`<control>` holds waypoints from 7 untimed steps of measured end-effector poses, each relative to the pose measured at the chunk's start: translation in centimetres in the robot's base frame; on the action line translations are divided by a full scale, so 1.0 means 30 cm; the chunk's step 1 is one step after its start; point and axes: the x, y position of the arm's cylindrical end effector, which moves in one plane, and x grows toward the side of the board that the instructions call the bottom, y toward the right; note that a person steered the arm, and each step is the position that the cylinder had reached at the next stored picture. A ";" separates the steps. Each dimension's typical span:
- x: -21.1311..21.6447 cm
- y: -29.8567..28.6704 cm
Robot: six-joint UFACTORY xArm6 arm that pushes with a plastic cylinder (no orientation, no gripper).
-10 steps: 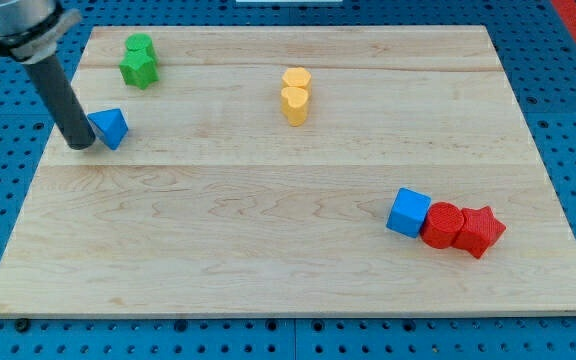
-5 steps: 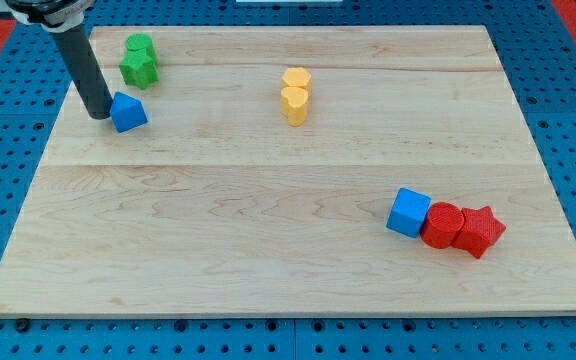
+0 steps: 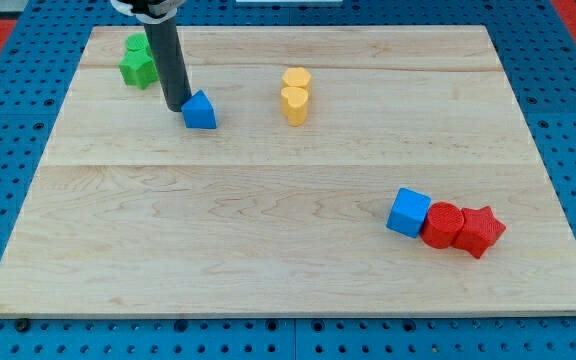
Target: Keep the blue triangle above the red circle
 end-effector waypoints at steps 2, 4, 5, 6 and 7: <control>-0.035 0.018; 0.021 0.105; 0.102 0.106; 0.139 0.097; 0.145 0.007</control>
